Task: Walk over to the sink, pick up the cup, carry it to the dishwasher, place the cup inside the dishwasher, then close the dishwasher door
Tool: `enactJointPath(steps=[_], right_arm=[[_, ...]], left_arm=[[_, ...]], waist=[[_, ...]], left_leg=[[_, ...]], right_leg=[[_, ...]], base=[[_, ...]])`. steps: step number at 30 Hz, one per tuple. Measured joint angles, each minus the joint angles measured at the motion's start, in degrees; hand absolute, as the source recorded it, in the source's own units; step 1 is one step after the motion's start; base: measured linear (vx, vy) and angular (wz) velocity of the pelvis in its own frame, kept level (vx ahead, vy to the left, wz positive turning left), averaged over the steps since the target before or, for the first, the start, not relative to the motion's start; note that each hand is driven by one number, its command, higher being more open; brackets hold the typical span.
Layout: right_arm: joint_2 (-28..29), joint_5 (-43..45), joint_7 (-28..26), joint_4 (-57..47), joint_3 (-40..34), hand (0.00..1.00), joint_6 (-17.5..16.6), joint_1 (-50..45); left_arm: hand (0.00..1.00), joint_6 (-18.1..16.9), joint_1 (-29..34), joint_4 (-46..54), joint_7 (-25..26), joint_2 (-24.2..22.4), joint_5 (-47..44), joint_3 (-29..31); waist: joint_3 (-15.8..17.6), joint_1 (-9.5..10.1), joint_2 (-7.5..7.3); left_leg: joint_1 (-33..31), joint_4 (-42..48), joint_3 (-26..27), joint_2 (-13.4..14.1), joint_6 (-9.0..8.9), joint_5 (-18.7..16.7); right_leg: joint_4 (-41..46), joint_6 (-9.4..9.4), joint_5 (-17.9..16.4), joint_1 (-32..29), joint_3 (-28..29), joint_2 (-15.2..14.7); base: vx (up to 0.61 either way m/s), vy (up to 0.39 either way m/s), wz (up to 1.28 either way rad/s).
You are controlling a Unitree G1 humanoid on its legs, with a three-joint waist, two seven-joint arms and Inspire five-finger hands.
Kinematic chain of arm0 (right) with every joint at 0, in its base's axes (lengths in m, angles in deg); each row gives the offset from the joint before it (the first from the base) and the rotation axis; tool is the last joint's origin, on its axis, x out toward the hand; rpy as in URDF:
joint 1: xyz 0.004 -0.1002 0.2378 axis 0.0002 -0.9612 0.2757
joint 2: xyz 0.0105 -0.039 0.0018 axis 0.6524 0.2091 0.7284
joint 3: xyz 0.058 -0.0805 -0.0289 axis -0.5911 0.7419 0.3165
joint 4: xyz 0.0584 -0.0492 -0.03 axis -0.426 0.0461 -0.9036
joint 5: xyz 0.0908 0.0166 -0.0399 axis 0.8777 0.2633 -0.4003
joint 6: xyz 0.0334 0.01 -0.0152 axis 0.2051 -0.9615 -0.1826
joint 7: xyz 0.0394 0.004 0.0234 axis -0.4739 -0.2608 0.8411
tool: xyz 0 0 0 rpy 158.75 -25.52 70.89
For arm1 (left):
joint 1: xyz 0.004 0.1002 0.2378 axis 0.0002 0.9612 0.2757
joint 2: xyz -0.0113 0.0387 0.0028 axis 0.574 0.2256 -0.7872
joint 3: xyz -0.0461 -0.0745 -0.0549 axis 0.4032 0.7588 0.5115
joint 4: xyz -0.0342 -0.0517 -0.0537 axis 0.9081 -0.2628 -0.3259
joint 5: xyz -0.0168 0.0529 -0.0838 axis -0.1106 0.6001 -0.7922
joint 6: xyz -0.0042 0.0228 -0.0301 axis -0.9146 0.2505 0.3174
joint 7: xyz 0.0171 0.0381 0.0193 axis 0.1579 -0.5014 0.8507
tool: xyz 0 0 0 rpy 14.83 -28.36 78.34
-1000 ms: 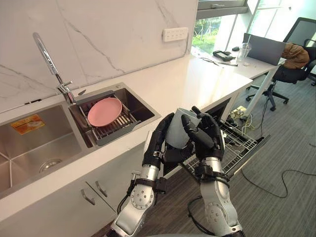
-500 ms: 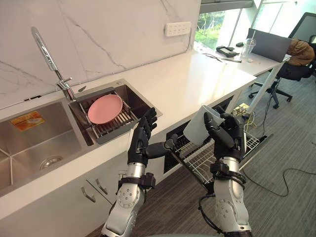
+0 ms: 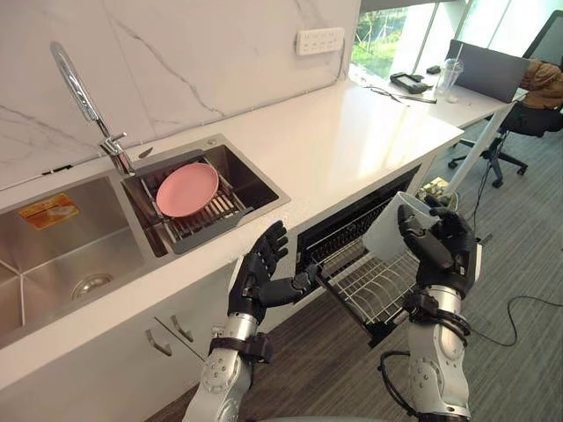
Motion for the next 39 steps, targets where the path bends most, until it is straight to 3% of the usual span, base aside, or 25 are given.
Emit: enactJointPath(steps=[6,18,29,35,39], right_arm=[[-0.76,-0.67,-0.73,2.94,-1.53,0.30,0.94,-1.20],[-1.31,-7.35,-1.04,7.40,-3.56,0.30,1.57,-1.09],[-5.58,-19.40,-1.20,7.98,-3.48,0.30,2.15,0.74],[-9.43,-27.75,-0.71,10.38,-3.50,0.30,3.80,6.82],[-13.45,-32.83,0.85,10.41,-3.59,0.30,4.77,10.54]], left_arm=[[0.90,1.06,1.09,-14.18,-2.08,0.22,0.23,2.07],[0.90,2.36,-1.41,-43.82,-0.77,1.86,6.00,12.97],[0.90,1.46,-3.88,-48.42,-0.50,1.97,9.24,15.30],[0.90,0.99,-6.52,-48.63,-0.65,1.17,11.54,16.42],[0.90,-0.15,-7.51,-47.55,-0.50,0.08,11.49,17.44]], waist=[[0.14,-0.10,0.04],[0.68,0.10,0.43],[4.05,0.24,0.57],[9.39,0.57,2.04],[13.20,1.17,4.12]], left_leg=[[-0.08,0.00,0.06,0.33,-0.03,-0.02],[-0.84,0.00,-0.35,0.03,-0.12,0.04],[-3.03,0.17,-1.02,-0.14,-0.12,0.03],[-8.80,5.95,-2.03,0.33,-0.01,-1.69],[-14.65,11.72,-2.55,0.72,0.15,-3.51]], right_leg=[[-0.16,0.07,-0.03,-0.06,0.27,0.01],[-1.27,0.36,0.19,-0.35,-0.19,0.10],[-1.65,0.52,0.32,-1.73,-1.04,-0.01],[-0.70,0.73,0.87,-4.59,-1.87,-0.22],[1.46,0.65,0.92,-8.51,-2.26,-0.23]], base=[[0.00,0.000,0.00],[0.00,-0.002,0.01],[0.01,-0.006,0.03],[-0.03,-0.008,0.11],[-0.09,-0.004,0.06]])
